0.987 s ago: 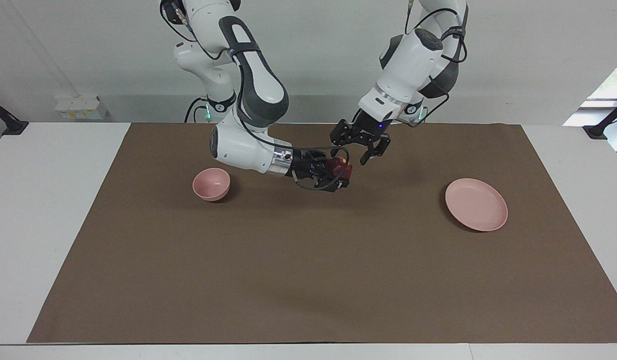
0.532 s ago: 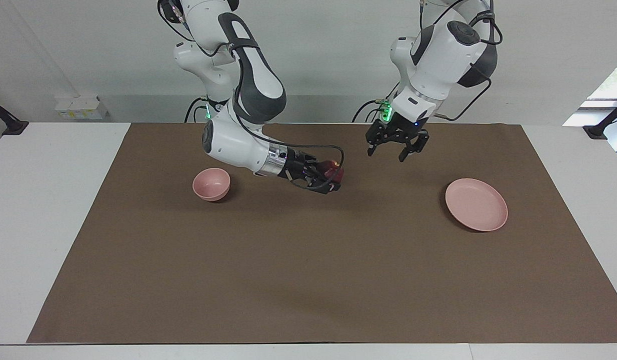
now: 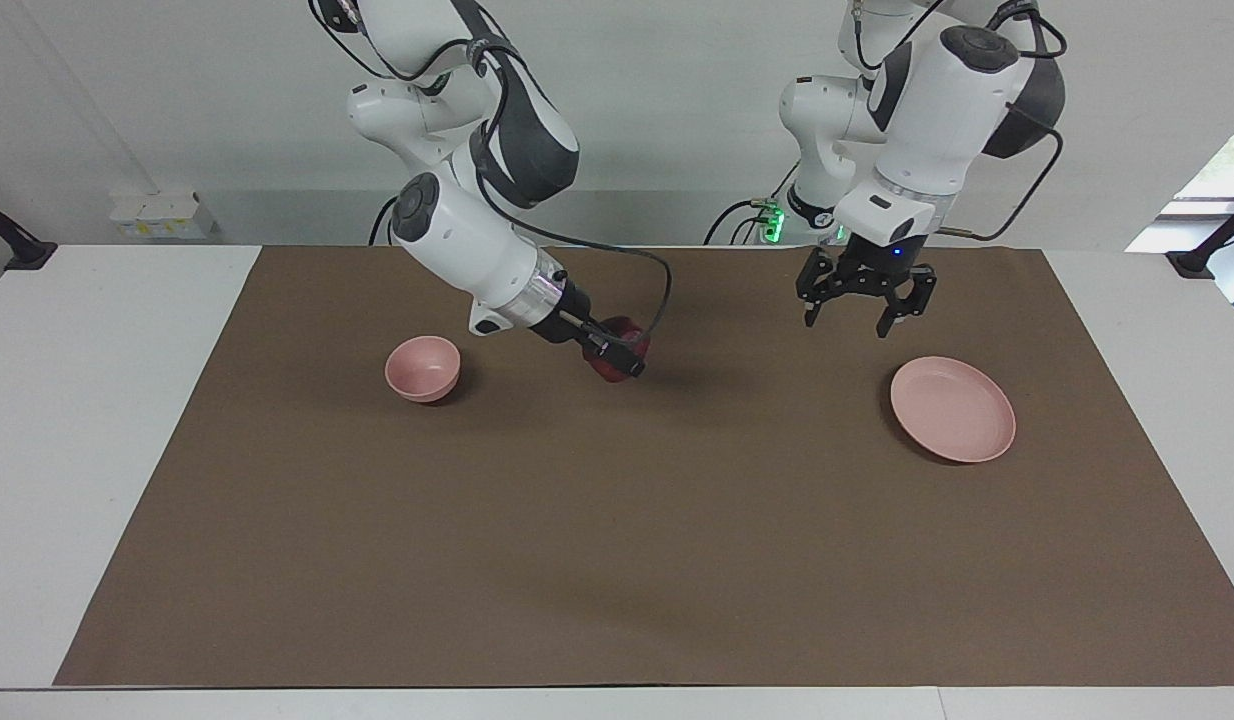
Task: Move apple from plate to bowl
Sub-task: 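Carry the apple over the bowl with the right gripper while the left retracts, then lower the apple into the pink bowl and open the right gripper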
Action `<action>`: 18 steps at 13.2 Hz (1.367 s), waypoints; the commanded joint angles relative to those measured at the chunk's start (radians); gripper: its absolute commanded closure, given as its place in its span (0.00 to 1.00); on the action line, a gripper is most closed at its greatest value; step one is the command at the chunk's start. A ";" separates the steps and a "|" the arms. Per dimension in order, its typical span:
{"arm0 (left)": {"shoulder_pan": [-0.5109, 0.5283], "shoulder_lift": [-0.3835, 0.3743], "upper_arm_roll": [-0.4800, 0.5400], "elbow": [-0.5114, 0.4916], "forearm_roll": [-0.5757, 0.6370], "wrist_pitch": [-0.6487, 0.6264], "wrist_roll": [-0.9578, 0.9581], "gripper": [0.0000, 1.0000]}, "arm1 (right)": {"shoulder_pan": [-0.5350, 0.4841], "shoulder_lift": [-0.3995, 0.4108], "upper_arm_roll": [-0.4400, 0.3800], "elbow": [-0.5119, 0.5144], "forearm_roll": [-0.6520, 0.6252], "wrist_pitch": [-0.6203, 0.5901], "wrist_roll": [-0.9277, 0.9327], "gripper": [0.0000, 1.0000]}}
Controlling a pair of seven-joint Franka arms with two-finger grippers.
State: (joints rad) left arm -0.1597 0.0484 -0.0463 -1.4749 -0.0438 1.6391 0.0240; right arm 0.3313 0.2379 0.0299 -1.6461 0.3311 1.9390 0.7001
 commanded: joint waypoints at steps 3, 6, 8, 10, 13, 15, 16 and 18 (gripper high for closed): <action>0.066 -0.004 -0.004 0.059 0.022 -0.117 0.123 0.00 | -0.049 -0.055 0.007 -0.007 -0.225 -0.135 -0.275 1.00; 0.083 -0.062 -0.003 -0.013 0.019 -0.136 0.125 0.00 | -0.078 -0.095 0.007 -0.076 -0.366 -0.160 -0.379 1.00; 0.095 -0.085 -0.003 -0.051 0.021 -0.139 0.126 0.00 | -0.109 -0.133 0.007 -0.157 -0.402 -0.112 -0.393 1.00; 0.095 -0.108 -0.003 -0.088 0.021 -0.145 0.126 0.00 | -0.150 -0.193 0.008 -0.289 -0.405 -0.008 -0.444 1.00; 0.097 -0.142 0.000 -0.136 0.021 -0.153 0.126 0.00 | -0.213 -0.299 0.008 -0.505 -0.403 0.138 -0.563 1.00; 0.097 -0.142 0.000 -0.139 0.021 -0.150 0.128 0.00 | -0.239 -0.341 0.008 -0.587 -0.403 0.184 -0.617 1.00; 0.097 -0.142 0.000 -0.139 0.022 -0.145 0.128 0.00 | -0.242 -0.342 0.008 -0.616 -0.403 0.213 -0.623 1.00; 0.097 -0.140 -0.001 -0.137 0.057 -0.127 0.131 0.00 | -0.247 -0.345 0.008 -0.674 -0.403 0.279 -0.626 1.00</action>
State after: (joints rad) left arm -0.0724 -0.0664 -0.0406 -1.5811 -0.0242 1.4928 0.1372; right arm 0.1010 -0.0716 0.0269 -2.2427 -0.0552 2.1518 0.0956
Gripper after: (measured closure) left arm 0.000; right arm 0.282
